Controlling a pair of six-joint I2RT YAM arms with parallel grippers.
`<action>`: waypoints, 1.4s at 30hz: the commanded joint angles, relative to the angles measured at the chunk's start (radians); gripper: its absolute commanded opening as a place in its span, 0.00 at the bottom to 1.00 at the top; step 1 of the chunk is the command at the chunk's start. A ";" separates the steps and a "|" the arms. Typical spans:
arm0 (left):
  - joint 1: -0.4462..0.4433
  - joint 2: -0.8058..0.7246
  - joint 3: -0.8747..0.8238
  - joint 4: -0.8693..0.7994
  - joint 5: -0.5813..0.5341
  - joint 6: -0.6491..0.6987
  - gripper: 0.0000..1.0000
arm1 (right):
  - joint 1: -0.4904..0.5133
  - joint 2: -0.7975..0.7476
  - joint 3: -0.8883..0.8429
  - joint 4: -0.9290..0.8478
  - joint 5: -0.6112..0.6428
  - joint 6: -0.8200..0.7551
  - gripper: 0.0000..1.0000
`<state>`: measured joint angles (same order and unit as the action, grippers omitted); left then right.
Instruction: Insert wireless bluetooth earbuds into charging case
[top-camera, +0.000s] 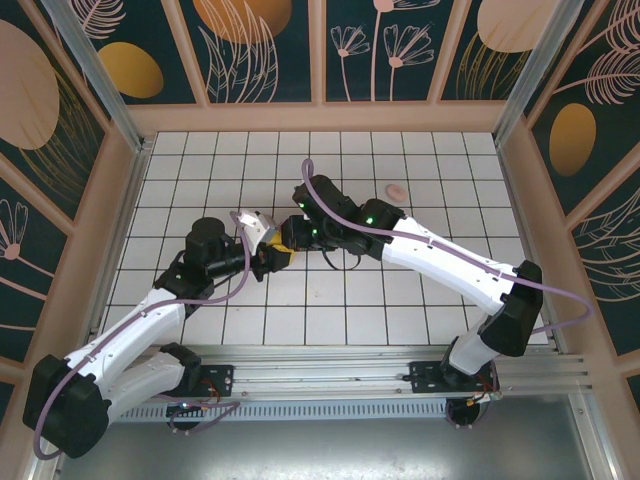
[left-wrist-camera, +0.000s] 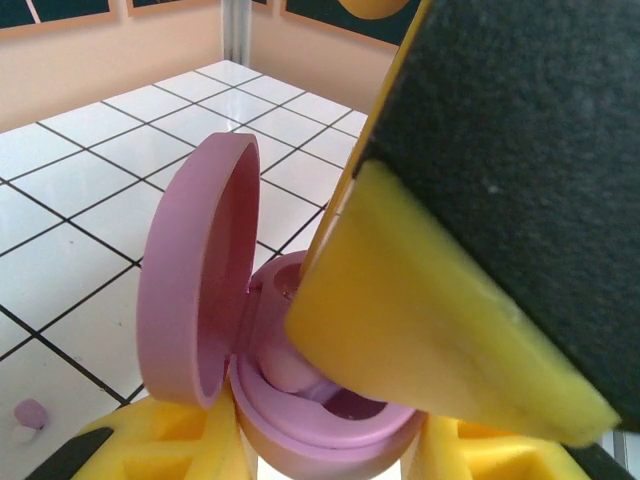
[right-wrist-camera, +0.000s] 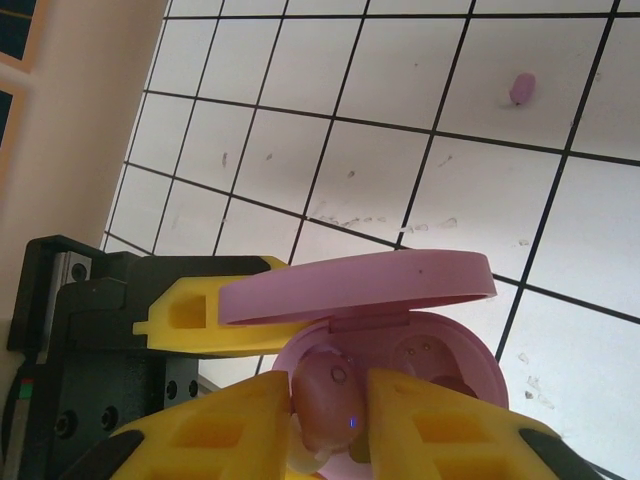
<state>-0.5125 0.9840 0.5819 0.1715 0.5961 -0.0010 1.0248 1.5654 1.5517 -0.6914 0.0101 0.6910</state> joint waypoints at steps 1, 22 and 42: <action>-0.005 -0.007 0.029 0.021 0.021 0.010 0.00 | 0.008 0.006 0.013 0.013 0.009 0.015 0.29; -0.006 -0.005 0.028 0.017 0.015 0.015 0.00 | 0.009 -0.026 0.017 0.019 -0.035 0.041 0.31; -0.006 0.004 0.033 0.015 0.011 0.017 0.00 | 0.008 -0.042 0.017 0.031 -0.036 0.041 0.31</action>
<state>-0.5125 0.9840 0.5835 0.1715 0.5961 -0.0010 1.0248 1.5600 1.5513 -0.6815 -0.0238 0.7208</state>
